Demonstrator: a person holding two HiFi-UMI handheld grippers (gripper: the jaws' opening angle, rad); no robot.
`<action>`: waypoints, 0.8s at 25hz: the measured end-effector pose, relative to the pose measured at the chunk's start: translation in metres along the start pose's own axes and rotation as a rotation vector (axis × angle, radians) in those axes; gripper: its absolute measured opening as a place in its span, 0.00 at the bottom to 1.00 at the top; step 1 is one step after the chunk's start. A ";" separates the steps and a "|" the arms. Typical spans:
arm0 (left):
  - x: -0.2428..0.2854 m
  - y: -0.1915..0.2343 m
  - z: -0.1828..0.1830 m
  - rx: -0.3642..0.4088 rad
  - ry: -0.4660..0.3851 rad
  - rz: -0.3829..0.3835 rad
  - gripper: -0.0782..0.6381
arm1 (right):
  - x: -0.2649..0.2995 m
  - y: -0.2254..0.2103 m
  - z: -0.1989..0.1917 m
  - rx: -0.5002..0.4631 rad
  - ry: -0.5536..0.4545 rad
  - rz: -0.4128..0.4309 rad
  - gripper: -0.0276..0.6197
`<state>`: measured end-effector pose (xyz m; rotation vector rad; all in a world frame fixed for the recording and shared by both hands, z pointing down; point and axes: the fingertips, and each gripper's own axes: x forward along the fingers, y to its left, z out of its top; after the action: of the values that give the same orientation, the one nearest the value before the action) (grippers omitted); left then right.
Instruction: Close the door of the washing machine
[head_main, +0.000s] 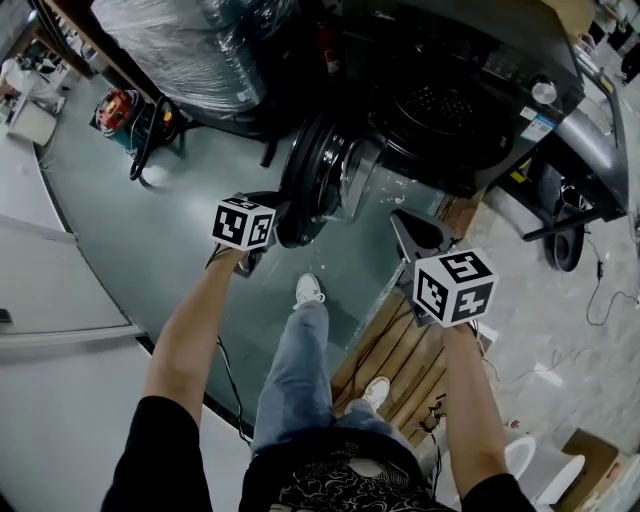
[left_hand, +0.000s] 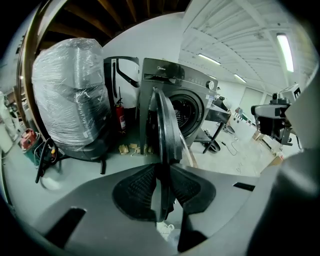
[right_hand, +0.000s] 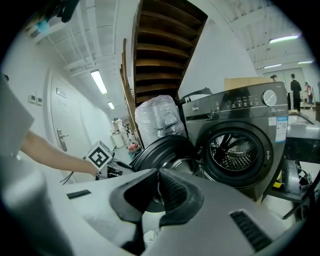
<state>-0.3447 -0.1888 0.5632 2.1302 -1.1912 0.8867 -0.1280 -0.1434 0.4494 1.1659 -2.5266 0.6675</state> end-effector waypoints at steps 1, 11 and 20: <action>0.001 -0.005 0.000 -0.006 -0.001 -0.001 0.23 | -0.004 -0.003 -0.001 0.005 -0.002 -0.005 0.08; 0.016 -0.056 0.003 -0.094 -0.013 -0.004 0.25 | -0.045 -0.023 -0.017 0.050 -0.008 -0.044 0.08; 0.033 -0.107 0.015 -0.169 -0.037 -0.025 0.27 | -0.073 -0.049 -0.023 0.077 -0.018 -0.074 0.08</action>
<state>-0.2341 -0.1673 0.5647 2.0284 -1.2108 0.7125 -0.0422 -0.1122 0.4519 1.2901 -2.4787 0.7454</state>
